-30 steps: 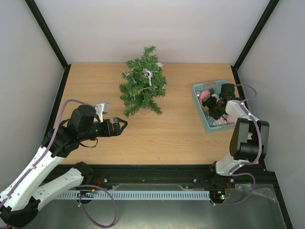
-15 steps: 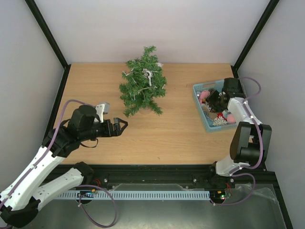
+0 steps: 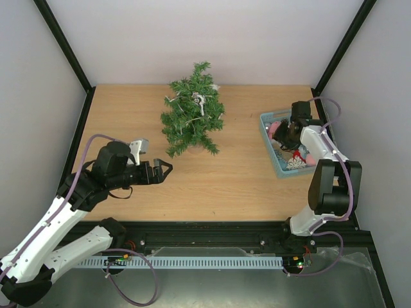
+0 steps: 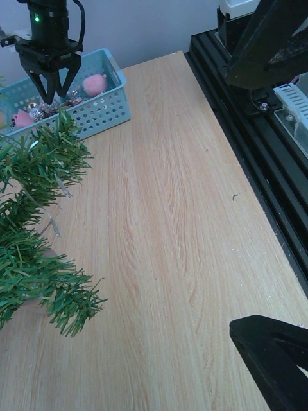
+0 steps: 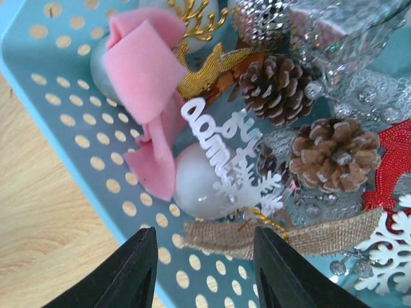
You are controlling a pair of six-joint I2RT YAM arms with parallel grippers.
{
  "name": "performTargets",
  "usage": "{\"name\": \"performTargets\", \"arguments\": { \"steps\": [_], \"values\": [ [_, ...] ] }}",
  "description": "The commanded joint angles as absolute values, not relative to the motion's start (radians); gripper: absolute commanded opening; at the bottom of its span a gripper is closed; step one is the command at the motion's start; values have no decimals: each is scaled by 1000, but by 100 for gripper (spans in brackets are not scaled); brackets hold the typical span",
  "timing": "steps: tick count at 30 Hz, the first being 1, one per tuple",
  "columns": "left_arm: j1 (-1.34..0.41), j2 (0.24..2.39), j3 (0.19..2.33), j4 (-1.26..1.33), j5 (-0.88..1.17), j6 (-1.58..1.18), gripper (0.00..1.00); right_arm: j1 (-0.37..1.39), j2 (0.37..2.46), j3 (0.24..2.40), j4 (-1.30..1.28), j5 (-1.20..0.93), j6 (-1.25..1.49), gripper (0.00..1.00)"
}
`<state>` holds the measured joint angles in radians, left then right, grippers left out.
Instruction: Decorate the small christmas tree
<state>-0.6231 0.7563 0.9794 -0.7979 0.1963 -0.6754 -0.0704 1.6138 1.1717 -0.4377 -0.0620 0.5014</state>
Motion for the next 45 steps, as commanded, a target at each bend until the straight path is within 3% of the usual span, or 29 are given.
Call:
{"name": "performTargets", "arguments": {
  "steps": [1,9,13,18,23,27,39,45],
  "values": [
    [-617,760,960,-781,219,-657,99,-41,1566,1170,-516,-2,446,43],
    [-616,764,960,-782,223,-645,99,-31,1583,1159,-527,55,434,40],
    [-614,767,962,-785,224,-638,99,-31,1629,1203,-541,32,449,45],
    [-612,768,961,-783,225,-635,99,-29,1653,1214,-534,-9,464,59],
    [-608,767,948,-775,234,-635,100,-20,1682,1216,-524,-32,477,59],
    [-604,761,946,-775,235,-634,100,-17,1706,1207,-521,-25,479,53],
    [-595,763,945,-776,248,-626,99,-17,1673,1218,-543,-12,476,3],
    [-594,751,986,-807,247,-628,99,-17,1622,1230,-564,0,471,1]
  ]
}}
